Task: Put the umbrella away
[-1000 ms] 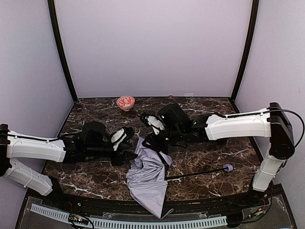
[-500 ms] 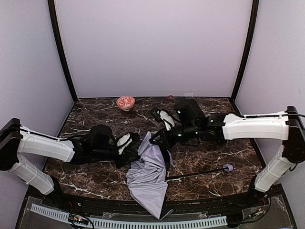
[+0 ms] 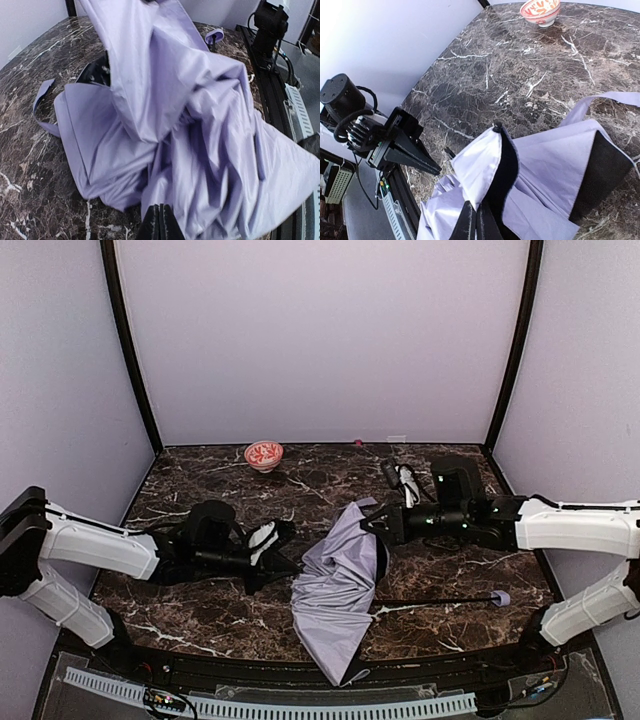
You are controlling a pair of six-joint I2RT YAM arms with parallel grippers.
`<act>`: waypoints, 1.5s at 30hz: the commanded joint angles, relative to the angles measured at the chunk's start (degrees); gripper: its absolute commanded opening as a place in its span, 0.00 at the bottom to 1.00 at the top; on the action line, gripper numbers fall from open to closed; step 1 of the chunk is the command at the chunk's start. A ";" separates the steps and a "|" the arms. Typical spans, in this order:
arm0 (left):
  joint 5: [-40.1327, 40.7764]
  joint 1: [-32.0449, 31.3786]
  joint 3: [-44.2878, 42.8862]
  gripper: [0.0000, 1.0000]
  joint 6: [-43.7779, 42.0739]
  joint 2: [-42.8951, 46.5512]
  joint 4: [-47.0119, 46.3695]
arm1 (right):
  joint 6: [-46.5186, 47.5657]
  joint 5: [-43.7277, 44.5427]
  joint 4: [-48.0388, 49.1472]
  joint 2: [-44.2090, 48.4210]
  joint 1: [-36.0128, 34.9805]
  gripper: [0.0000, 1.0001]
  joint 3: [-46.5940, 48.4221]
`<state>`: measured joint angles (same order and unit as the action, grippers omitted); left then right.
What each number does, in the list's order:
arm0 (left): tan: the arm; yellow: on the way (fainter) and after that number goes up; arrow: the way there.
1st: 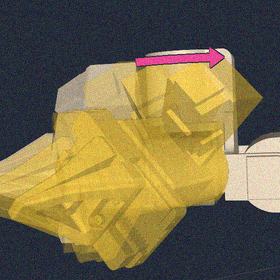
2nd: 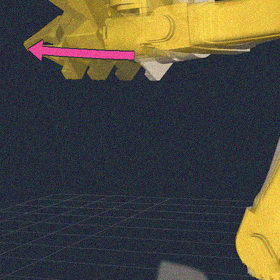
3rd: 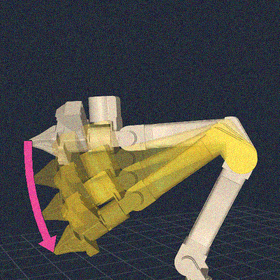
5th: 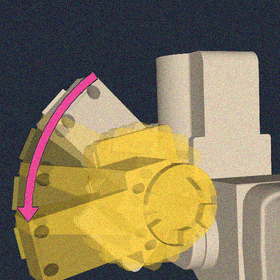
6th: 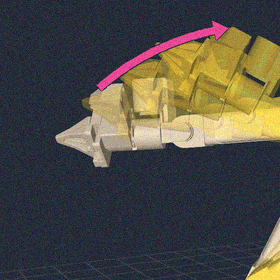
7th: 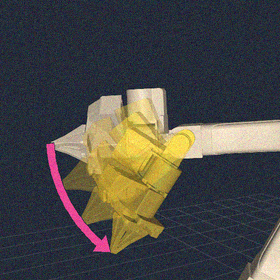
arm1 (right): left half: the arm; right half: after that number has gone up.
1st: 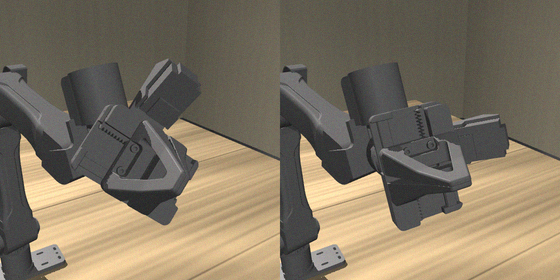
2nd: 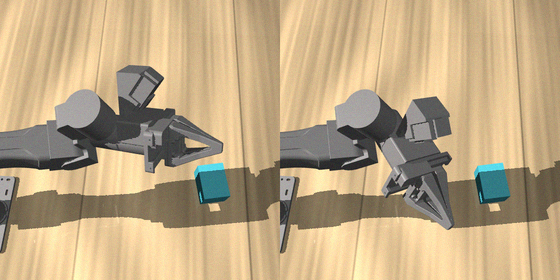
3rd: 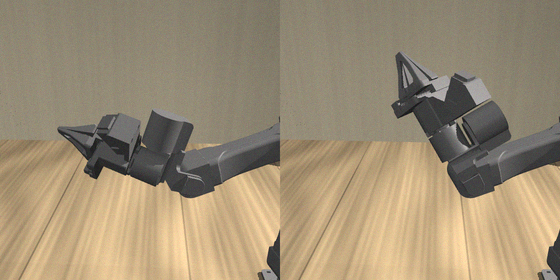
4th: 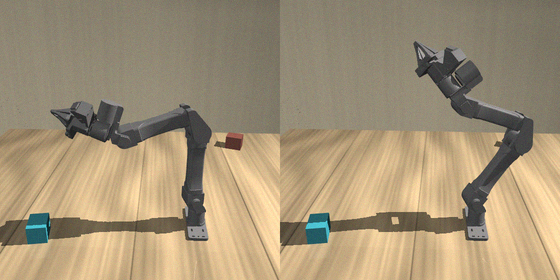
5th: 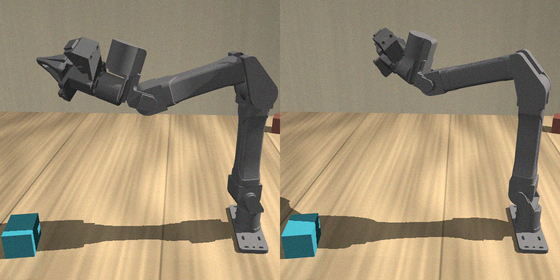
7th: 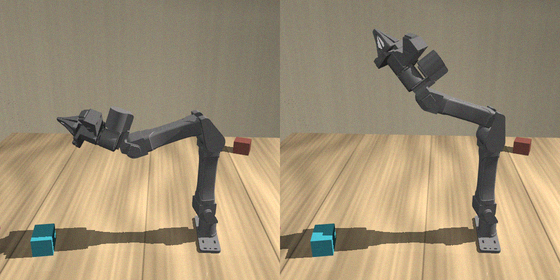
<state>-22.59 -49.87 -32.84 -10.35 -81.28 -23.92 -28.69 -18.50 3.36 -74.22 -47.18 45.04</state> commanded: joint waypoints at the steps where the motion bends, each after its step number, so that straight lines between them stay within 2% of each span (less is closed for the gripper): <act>1: -4.07 0.12 -0.81 0.10 -1.19 -0.53 1.73 | -1.85 -1.35 6.65 0.67 0.81 0.00 -2.08; 2: -4.52 0.12 -1.16 0.24 -1.06 -0.93 1.65 | -1.82 -2.13 7.05 0.19 0.85 0.00 -2.17; 5: -5.05 0.12 -2.34 0.43 -0.03 -3.20 -0.21 | -2.34 -5.46 10.03 -1.03 0.83 0.00 -2.29; 10: 0.44 0.12 -5.03 0.51 1.67 -8.21 -5.72 | -2.51 -10.85 11.33 -2.89 0.39 0.00 0.18; 15: -1.96 0.19 -6.53 0.57 -0.25 -7.41 -7.75 | 0.42 -9.91 5.47 -2.81 -0.20 0.00 1.82; 20: -3.43 2.23 -8.59 0.56 -1.05 -5.89 -8.05 | 1.00 -9.23 3.82 -1.45 -0.41 0.00 0.58; 25: -7.07 3.66 -14.27 0.55 -4.96 -9.70 -3.15 | 1.62 -9.46 3.59 -1.47 -0.66 0.00 0.66; 29: -13.85 5.83 -18.94 0.42 -6.58 -12.62 2.65 | 2.21 -9.19 2.59 -1.17 -0.76 0.00 1.04; 33: -18.42 5.92 -22.78 0.39 -10.57 -13.96 10.76 | 2.43 -8.96 2.53 -0.73 -0.85 0.00 0.76; 35: -18.44 6.00 -24.39 0.34 -11.72 -14.55 14.06 | 2.29 -8.70 2.54 -0.64 -0.83 0.00 0.73; 38: -19.37 6.35 -25.49 0.32 -13.08 -14.85 17.57 | 2.31 -8.64 2.46 -0.58 -0.81 0.00 0.50; 42: -21.26 6.36 -26.06 0.27 -12.57 -15.60 17.19 | 2.47 -8.53 2.70 -0.58 -0.93 0.00 0.33; 45: -21.23 6.36 -27.71 0.29 -12.81 -17.14 18.62 | 2.57 -8.52 2.49 -0.62 -0.90 0.00 0.48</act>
<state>-41.39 -43.86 -57.76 -21.93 -96.97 -8.91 -26.83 -27.20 5.76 -76.18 -47.70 45.30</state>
